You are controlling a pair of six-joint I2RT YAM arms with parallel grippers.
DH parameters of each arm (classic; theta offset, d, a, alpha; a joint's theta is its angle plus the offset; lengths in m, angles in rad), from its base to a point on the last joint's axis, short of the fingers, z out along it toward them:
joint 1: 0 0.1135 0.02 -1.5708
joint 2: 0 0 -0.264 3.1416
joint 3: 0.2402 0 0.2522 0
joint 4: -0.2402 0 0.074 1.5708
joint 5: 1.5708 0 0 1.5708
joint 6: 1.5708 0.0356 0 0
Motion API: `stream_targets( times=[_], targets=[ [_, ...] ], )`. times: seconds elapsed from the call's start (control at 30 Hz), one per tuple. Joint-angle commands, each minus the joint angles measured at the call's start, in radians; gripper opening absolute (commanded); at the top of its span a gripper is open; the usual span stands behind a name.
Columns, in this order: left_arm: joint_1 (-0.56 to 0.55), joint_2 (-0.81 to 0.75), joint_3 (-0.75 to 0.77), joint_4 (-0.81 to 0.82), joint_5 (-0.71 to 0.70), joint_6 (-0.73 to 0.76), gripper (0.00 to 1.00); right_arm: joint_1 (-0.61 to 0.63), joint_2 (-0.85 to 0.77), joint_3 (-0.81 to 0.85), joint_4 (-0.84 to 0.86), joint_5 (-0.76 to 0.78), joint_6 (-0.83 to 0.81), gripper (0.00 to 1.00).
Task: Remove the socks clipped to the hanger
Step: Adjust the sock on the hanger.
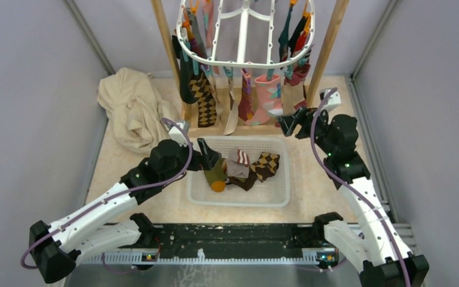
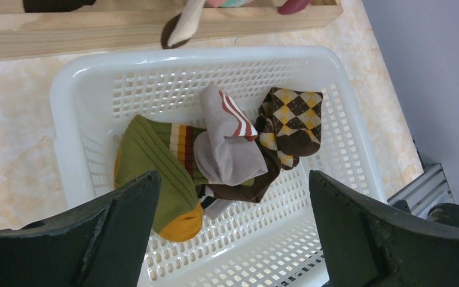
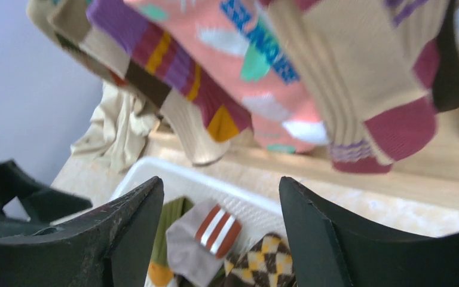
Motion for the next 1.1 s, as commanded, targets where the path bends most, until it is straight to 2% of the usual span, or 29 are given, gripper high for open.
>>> stream_targets(
  times=[0.0,0.1,0.23,0.43,0.67,0.83,1.07],
  targets=[
    [0.002,0.027,-0.014,0.062,0.059,-0.013,0.99,0.033,-0.001,-0.048,0.078,-0.142,0.022,0.68],
    [0.002,0.056,-0.007,0.073,0.091,-0.014,0.99,0.056,0.05,-0.052,0.129,-0.136,-0.002,0.6],
    [0.002,0.077,0.009,0.072,0.118,-0.011,0.99,0.056,0.155,-0.055,0.212,-0.105,-0.022,0.59],
    [0.002,0.063,0.02,0.048,0.104,0.007,0.99,0.05,0.345,0.012,0.258,-0.041,-0.086,0.65],
    [0.002,0.049,0.027,0.016,0.08,0.022,0.99,0.008,0.453,0.105,0.265,0.036,-0.133,0.69],
    [0.002,0.056,0.031,0.014,0.077,0.027,0.99,-0.035,0.493,0.131,0.294,0.041,-0.141,0.71],
    [0.002,0.076,0.045,0.013,0.081,0.034,0.99,-0.073,0.567,0.129,0.381,-0.03,-0.127,0.73]
  ],
)
